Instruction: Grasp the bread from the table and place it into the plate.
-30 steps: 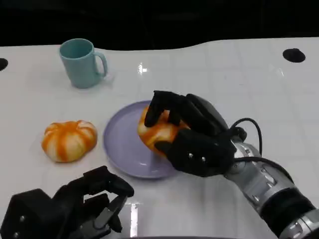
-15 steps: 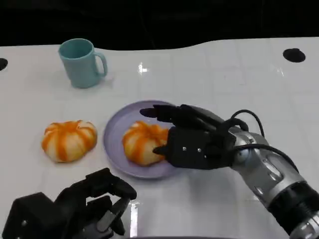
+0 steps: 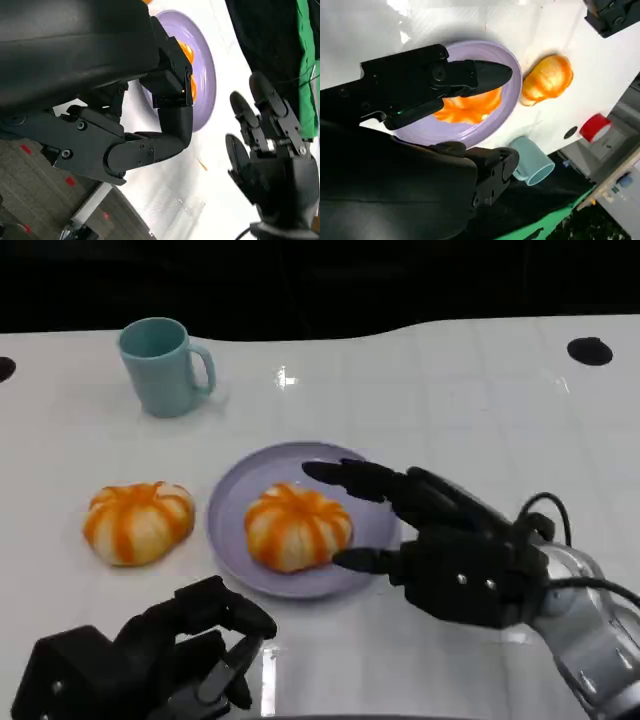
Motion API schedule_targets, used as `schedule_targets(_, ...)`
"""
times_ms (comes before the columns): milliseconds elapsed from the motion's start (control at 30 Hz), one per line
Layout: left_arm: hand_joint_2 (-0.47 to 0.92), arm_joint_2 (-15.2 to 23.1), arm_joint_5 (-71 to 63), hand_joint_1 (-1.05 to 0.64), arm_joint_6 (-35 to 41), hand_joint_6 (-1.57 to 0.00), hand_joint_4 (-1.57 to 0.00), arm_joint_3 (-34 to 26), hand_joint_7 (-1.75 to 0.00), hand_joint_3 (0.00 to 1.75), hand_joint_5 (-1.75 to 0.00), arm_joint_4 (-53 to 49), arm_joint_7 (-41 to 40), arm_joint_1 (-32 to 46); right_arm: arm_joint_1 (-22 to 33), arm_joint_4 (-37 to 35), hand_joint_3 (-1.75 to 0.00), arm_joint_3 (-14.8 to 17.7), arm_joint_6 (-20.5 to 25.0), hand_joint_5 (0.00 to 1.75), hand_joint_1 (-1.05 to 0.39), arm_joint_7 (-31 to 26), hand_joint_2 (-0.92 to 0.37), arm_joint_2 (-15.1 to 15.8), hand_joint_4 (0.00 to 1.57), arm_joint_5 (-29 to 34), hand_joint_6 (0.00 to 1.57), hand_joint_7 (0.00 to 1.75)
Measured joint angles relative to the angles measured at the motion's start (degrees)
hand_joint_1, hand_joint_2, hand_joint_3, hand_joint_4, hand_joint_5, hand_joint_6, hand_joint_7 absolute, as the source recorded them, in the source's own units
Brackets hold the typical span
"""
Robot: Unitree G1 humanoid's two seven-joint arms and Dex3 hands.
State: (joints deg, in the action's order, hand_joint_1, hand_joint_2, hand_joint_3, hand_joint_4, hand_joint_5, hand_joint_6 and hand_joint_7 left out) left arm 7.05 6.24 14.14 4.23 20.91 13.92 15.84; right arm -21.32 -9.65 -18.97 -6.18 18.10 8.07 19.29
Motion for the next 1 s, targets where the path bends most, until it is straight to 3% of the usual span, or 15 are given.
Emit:
schedule_targets(200,0.87,0.03,0.96,-0.39,-0.09,-0.63,-0.65,-0.40,-1.35,0.58,-1.75,-0.92,0.04,-0.36,8.53,7.32,-0.17,3.35,-0.81,0.63,-0.42,-0.52,-0.92,0.81,0.43,-3.91,0.58,0.17)
schedule_targets(333,0.88,0.14,0.93,-0.39,-0.36,-0.63,-0.65,-0.41,-1.34,0.58,-1.75,-1.14,0.03,-0.53,13.40,10.24,-0.20,6.03,-3.80,1.13,-0.25,-1.15,-0.92,1.54,0.40,-6.95,0.73,0.31)
schedule_targets(400,0.88,0.17,0.94,-0.40,-0.62,-0.63,-0.65,-0.44,-1.34,0.57,-1.75,-1.28,0.03,-0.54,15.01,11.01,-0.21,7.49,-5.50,1.23,-0.19,-1.24,-0.92,1.73,0.44,-8.72,0.77,0.38)
schedule_targets(433,0.88,0.18,0.95,-0.40,-0.98,-0.63,-0.64,-0.45,-1.33,0.57,-1.75,-1.49,0.04,-0.58,15.57,11.24,-0.26,8.14,-5.94,1.26,-0.17,-1.33,-0.90,1.76,0.47,-9.51,0.74,0.50)
schedule_targets(467,0.88,0.21,0.95,-0.40,-1.33,-0.63,-0.64,-0.47,-1.33,0.56,-1.75,-1.75,0.05,-0.61,16.16,11.63,-0.42,8.69,-6.19,1.33,-0.14,-1.40,-0.83,1.77,0.51,-10.31,0.67,0.74)
schedule_targets(567,0.89,0.29,1.08,-0.41,-1.57,-0.63,-0.64,-0.62,-1.33,0.55,-1.75,-2.20,0.07,-0.63,18.12,13.10,-0.85,10.37,-6.62,1.46,-0.11,-1.38,-0.64,1.97,0.60,-12.27,0.65,1.07)
schedule_targets(700,0.89,0.42,1.15,-0.42,-1.67,-0.63,-0.64,-0.75,-1.32,0.54,-1.75,-2.22,0.07,-0.64,20.62,14.87,-1.19,11.03,-7.29,1.66,-0.07,-1.24,-0.49,3.35,0.74,-12.37,0.77,1.22)
schedule_targets(867,0.90,0.85,1.26,-0.42,-2.04,-0.64,-0.65,-1.09,-1.31,0.53,-1.75,-2.56,0.63,-0.67,24.40,18.14,-1.27,12.06,-7.59,1.74,-0.12,-0.99,-0.43,5.42,0.87,-12.21,0.84,1.30)
schedule_targets(1000,0.90,0.95,1.36,-0.43,-2.09,-0.64,-0.64,-1.15,-1.30,0.52,-1.75,-2.61,0.64,-0.86,27.35,20.24,-1.25,12.52,-7.33,1.75,-0.12,-0.91,-0.42,6.27,0.86,-12.08,0.81,1.32)
